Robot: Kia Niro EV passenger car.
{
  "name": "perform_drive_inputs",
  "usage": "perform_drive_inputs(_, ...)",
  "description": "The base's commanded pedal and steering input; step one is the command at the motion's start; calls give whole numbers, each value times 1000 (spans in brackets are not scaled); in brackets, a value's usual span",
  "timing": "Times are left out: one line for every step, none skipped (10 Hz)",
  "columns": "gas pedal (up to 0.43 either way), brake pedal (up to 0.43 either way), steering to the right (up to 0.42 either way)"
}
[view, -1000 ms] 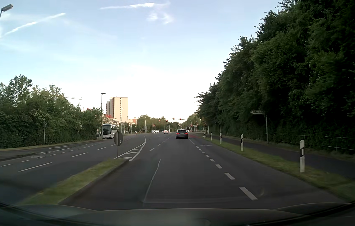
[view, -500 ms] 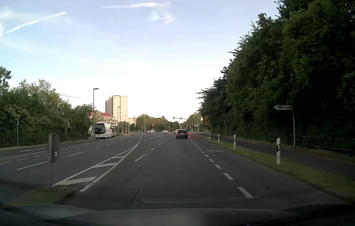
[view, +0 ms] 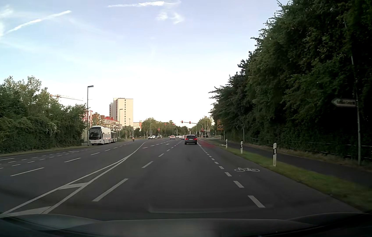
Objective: Follow the waypoints while adhering to traffic rules and regulations
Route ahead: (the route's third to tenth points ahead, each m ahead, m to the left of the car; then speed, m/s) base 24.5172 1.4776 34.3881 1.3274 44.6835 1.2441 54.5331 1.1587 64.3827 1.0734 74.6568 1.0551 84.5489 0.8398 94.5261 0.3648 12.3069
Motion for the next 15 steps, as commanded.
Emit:
perform_drive_inputs(169, 0, -2)
perform_drive_inputs(169, 0, -2)
perform_drive_inputs(157, 0, -2)
perform_drive_inputs(157, 0, -2)
perform_drive_inputs(157, 0, -2)
perform_drive_inputs(150, 0, -2)
perform_drive_inputs(130, 0, -2)
perform_drive_inputs(130, 0, -2)
perform_drive_inputs(98, 0, -2)
perform_drive_inputs(67, 0, -2)
perform_drive_inputs(39, 0, -2)
perform_drive_inputs(0, 0, -2)
perform_drive_inputs(0, 0, -2)
perform_drive_inputs(0, 0, -2)
perform_drive_inputs(0, 0, -1)
